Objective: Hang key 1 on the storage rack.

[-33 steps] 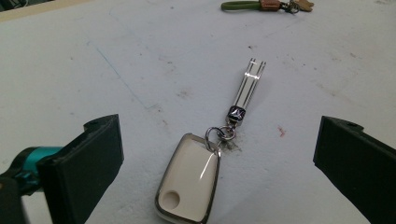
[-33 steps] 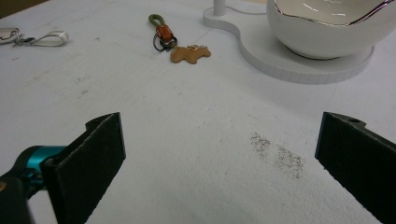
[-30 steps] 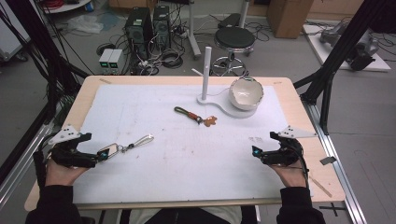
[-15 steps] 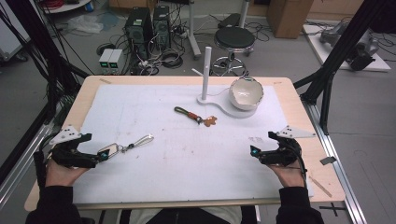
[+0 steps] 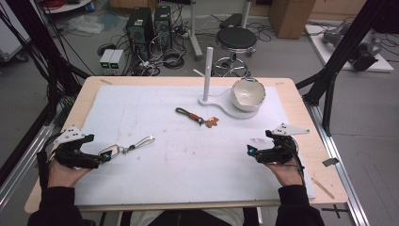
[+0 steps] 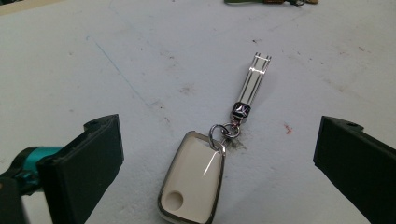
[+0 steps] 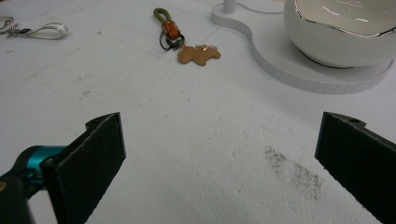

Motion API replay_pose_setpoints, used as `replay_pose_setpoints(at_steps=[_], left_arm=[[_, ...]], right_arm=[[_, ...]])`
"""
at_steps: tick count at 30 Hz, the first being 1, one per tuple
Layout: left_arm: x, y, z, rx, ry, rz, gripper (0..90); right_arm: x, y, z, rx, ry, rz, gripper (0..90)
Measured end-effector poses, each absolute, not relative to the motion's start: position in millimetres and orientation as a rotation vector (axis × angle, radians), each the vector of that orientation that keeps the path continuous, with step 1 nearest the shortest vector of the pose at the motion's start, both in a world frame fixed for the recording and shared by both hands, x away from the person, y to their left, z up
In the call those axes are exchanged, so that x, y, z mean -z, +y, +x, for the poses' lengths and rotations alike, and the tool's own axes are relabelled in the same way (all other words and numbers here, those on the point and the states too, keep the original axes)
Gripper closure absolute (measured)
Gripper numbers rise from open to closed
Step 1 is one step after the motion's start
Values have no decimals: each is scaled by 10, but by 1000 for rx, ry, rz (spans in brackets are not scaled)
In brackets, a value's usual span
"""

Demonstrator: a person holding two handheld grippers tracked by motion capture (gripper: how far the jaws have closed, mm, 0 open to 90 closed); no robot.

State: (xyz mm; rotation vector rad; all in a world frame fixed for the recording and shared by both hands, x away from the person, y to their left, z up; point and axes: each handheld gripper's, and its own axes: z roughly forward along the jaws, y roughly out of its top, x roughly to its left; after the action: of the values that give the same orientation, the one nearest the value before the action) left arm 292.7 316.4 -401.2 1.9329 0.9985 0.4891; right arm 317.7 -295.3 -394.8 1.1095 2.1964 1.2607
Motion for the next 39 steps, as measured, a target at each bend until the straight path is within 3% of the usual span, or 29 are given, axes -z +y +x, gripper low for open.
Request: replay_pose_setpoints(at_steps=[18,39], left_arm=[[4006,3173,2934,-478,984,1920,20],[4027,3203,2990,-465,984,1898,20]], right_arm=[[3660,-2547,3587,-1201,2295,1030,7],[3694,-1948,3915,-1062,2459,950,7]])
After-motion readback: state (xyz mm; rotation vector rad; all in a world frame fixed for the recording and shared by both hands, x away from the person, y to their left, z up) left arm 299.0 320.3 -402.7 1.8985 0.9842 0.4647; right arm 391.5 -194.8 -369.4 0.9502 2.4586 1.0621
